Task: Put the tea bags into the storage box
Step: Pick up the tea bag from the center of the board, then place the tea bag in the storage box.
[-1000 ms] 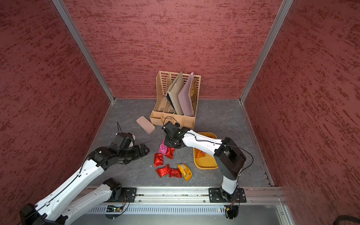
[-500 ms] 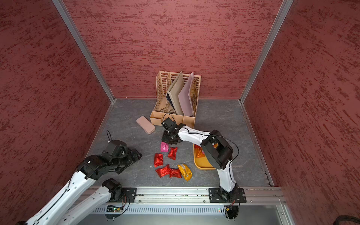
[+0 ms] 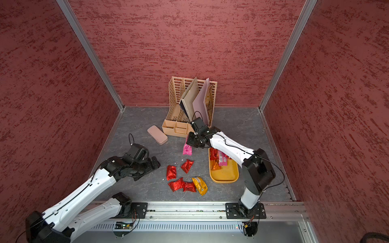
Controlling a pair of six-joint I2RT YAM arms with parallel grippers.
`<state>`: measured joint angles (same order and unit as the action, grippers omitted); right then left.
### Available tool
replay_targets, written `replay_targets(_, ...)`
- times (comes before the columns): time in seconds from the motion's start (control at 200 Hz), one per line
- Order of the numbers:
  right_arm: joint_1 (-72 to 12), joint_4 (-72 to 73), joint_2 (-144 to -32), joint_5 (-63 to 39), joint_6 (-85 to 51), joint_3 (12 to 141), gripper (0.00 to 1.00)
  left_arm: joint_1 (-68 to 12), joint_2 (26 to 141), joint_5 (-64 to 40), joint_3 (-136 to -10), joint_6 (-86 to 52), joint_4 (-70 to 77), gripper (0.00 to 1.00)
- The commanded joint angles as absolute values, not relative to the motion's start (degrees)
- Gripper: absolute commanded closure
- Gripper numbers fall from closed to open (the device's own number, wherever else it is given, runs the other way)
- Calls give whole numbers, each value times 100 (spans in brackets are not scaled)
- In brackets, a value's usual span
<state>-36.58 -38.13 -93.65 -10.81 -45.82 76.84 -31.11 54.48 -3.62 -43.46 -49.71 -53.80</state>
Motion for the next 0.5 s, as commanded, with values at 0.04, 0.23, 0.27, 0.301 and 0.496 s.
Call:
replay_targets(0.04,-3471,-5109,-8476,-634,-4019,7427,100,-3181,5927,-593,-4687,-4418,-4603,0)
replay_targets(0.23,-3265,-6091,-7496,-519,-3659,6950,100,-3208,6710,-945,-5068,-4000,-4188,0)
replay_targets(0.27,-3270,-6265,-7340,-428,-3634,6836,100,-3211,6879,-1014,-5170,-3939,-4150,0)
replay_targets(0.301,-3269,-6365,-7229,-339,-3651,6716,100,-3224,7000,-1057,-5244,-3903,-4112,0)
replay_targets(0.496,-3228,-6332,-6512,-67,-3741,5961,100,-3368,7583,-1177,-5585,-3858,-3899,0)
